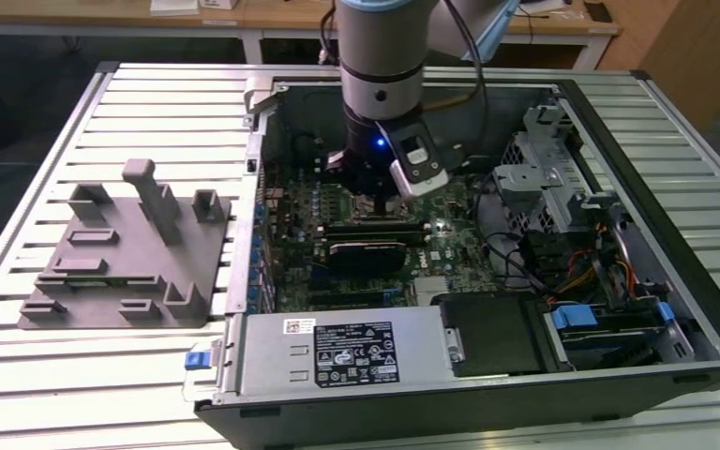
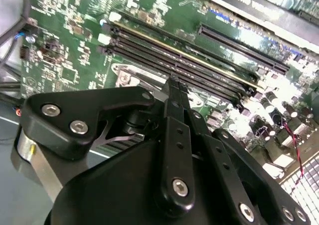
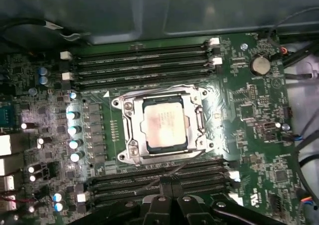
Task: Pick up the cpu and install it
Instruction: 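Install the second cpu locking lever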
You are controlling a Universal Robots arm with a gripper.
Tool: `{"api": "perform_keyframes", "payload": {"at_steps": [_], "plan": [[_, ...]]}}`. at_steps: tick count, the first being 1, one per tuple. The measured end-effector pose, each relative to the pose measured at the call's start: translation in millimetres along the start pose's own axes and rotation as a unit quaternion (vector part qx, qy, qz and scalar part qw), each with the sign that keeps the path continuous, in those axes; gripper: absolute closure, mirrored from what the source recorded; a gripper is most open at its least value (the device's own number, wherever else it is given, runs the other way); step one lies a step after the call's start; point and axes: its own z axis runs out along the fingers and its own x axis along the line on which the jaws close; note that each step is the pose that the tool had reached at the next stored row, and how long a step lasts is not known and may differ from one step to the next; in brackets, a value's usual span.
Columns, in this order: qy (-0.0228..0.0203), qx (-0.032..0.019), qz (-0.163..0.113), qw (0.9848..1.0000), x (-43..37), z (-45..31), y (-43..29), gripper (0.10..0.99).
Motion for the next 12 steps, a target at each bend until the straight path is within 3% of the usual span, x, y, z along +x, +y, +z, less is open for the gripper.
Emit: {"api": "perform_keyframes", "payload": {"at_steps": [12], "plan": [[0.0004, -0.003, 0.001, 1.0, 9.2, 12.6, -1.9, 0.98]]}}
